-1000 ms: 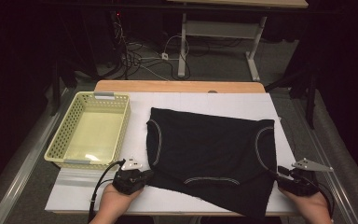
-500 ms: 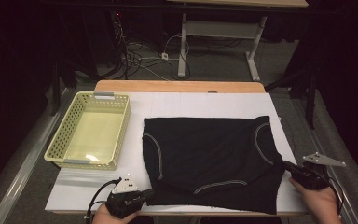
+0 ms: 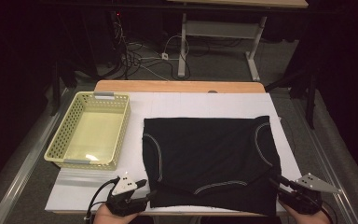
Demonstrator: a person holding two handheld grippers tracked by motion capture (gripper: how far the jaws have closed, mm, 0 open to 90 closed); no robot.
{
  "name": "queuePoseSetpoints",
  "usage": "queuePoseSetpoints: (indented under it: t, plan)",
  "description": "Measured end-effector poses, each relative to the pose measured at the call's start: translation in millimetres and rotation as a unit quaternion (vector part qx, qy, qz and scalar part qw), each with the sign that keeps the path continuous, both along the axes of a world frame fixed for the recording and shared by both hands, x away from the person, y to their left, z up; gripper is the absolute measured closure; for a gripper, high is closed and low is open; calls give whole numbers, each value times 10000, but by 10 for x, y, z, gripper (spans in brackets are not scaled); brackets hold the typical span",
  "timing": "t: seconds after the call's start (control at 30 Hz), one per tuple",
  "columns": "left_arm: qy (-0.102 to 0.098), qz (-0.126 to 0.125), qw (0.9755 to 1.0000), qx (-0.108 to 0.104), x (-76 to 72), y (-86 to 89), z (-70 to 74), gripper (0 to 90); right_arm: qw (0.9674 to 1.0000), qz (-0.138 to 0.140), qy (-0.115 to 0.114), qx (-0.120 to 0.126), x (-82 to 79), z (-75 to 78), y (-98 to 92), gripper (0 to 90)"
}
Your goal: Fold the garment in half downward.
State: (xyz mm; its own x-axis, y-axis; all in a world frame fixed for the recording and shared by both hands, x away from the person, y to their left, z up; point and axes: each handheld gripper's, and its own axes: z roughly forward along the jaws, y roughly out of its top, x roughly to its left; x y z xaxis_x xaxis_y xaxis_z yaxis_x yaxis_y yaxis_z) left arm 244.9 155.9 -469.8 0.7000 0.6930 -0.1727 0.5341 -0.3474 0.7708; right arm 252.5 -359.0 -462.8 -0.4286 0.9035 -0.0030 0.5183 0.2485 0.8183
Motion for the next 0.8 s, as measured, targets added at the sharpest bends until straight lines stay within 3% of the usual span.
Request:
queuePoseSetpoints:
  t: [0.13,0.17,0.27,0.37,0.47,0.57,0.8]
  plan:
    - [-286,8,9994,-191,110,-89,113,371,9999,-98,39,-68,246,89,53,614]
    - [-312,-60,9994,-146,148,-124,121,383,9998,-175,98,-51,335,91,52,601]
    - [-259,-118,9996,80,260,-211,80,450,9987,-369,324,-127,581,50,40,542]
    - [-203,-75,9998,-32,285,-199,16,463,9970,-484,606,-20,682,-20,26,577]
    - [-195,-145,9997,31,254,-166,-26,476,9979,-350,539,-40,595,-23,14,774]
    - [-173,-145,9997,-23,239,-124,-38,476,9993,-258,258,-105,431,47,8,792]
    - [-161,-211,9996,-81,235,-119,-38,486,9994,-224,-196,201,-91,265,-15,792]
